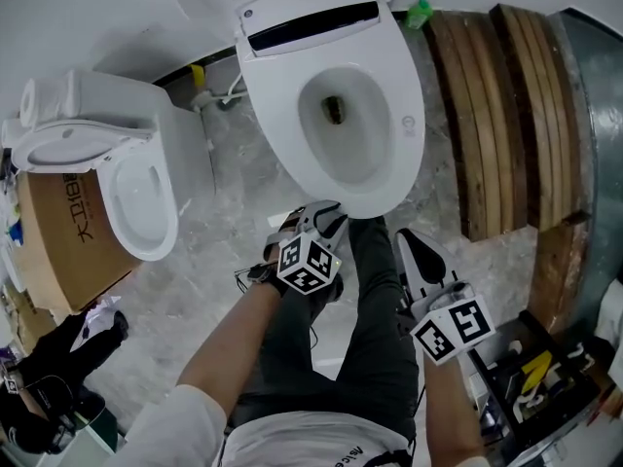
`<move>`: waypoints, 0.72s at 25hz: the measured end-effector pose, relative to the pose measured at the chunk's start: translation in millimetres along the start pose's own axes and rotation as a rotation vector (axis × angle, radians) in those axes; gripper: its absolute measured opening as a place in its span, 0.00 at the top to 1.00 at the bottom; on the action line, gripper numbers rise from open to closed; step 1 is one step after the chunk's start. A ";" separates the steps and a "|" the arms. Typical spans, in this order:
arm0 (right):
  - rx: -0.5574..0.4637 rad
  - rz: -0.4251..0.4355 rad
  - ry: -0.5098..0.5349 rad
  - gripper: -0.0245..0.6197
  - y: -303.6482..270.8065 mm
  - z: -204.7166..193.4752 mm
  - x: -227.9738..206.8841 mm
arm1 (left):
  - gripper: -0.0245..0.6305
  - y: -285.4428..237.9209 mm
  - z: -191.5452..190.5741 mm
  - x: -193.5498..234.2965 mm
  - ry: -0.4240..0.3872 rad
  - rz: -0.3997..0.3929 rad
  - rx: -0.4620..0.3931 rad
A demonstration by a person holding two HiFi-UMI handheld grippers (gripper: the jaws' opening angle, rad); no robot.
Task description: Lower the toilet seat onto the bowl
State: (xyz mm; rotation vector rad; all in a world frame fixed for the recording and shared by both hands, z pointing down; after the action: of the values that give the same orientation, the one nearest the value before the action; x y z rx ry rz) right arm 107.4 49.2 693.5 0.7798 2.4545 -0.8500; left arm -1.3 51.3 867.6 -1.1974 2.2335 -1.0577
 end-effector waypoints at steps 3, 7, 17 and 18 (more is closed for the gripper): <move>0.011 -0.005 -0.005 0.93 -2.5 -9.0 -3.8 | 0.80 -10.6 -8.8 0.9 0.023 0.002 0.002; 0.014 -0.012 -0.009 0.93 -5.5 -14.7 -9.9 | 0.82 -22.5 -18.3 3.7 0.044 0.012 0.005; 0.033 0.003 -0.010 0.93 -21.6 -17.7 -24.0 | 0.84 -47.7 -35.6 7.7 0.120 0.035 0.034; 0.036 0.005 -0.011 0.93 -23.1 -18.8 -24.6 | 0.84 -49.7 -37.0 8.0 0.124 0.036 0.036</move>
State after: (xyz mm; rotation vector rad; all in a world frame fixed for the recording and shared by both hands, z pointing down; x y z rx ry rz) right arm 107.5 37.5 730.3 0.7913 2.4333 -0.8968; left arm -2.8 43.5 929.5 -1.1001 2.3092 -1.1826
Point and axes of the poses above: the fingertips, and each gripper's own axes: y backward along the fingers, x to its left, z out of its top, the point moved 3 cm from there along y, backward along the fingers, and after that the axes turned 4 degrees about z, right-handed, at the moved point
